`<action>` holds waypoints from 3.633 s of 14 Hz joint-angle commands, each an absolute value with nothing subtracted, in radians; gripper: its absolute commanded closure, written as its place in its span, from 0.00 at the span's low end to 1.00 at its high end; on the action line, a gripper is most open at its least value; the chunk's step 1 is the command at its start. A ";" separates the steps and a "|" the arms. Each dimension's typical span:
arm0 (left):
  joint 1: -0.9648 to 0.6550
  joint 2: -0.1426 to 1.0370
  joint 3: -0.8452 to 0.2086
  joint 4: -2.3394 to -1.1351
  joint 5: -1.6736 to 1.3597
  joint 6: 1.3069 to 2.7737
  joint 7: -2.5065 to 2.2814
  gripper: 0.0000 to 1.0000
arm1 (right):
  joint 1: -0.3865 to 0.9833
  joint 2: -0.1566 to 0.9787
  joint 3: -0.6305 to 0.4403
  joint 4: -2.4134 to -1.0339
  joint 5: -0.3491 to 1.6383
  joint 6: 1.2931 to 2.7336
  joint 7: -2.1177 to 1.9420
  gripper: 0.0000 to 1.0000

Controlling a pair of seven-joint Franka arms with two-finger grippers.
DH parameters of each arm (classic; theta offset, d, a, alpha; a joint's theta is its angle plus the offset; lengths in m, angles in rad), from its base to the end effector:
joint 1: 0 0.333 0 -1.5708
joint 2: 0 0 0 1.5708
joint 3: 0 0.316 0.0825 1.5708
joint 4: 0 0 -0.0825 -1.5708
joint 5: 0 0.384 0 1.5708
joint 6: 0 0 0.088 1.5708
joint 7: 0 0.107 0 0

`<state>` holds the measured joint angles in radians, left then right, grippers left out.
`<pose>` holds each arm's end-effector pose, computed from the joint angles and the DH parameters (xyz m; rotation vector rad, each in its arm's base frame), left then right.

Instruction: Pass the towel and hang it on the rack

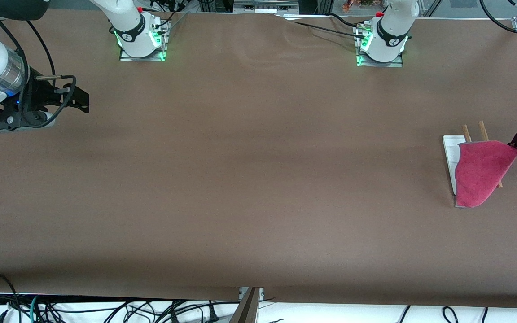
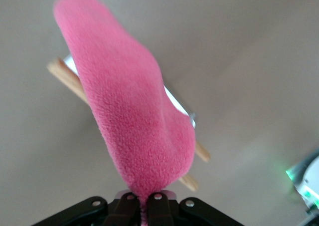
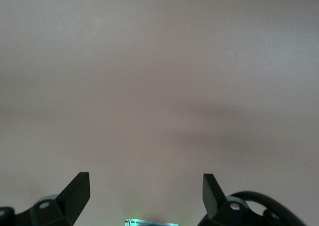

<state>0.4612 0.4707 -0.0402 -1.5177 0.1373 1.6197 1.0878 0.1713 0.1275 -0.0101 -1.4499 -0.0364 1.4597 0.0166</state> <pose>0.5817 0.2796 0.3662 2.7533 -1.0021 -0.5148 0.5745 0.0895 0.5994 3.0808 0.2202 -0.1761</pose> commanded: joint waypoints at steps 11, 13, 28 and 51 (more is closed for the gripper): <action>0.508 0.554 0.038 -1.404 0.253 1.700 1.304 1.00 | 0.169 0.118 -0.006 -1.473 -0.075 1.483 0.029 0.00; 0.511 0.600 0.046 -1.402 0.252 1.755 1.304 1.00 | 0.167 0.118 -0.006 -1.473 -0.075 1.485 0.029 0.00; 0.451 0.579 0.031 -1.330 0.233 1.875 1.296 0.00 | 0.166 0.120 -0.009 -1.473 -0.074 1.506 0.029 0.00; 0.064 0.137 -0.184 -1.493 0.066 1.468 -0.123 0.00 | 0.169 0.120 -0.008 -1.473 -0.074 1.511 0.031 0.00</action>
<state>0.0618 0.2405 -0.2105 -1.3602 0.0722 1.4128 -0.1101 0.1711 0.1354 -0.0134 -1.4547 -0.0660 1.5012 0.0199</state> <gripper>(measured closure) 0.000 0.000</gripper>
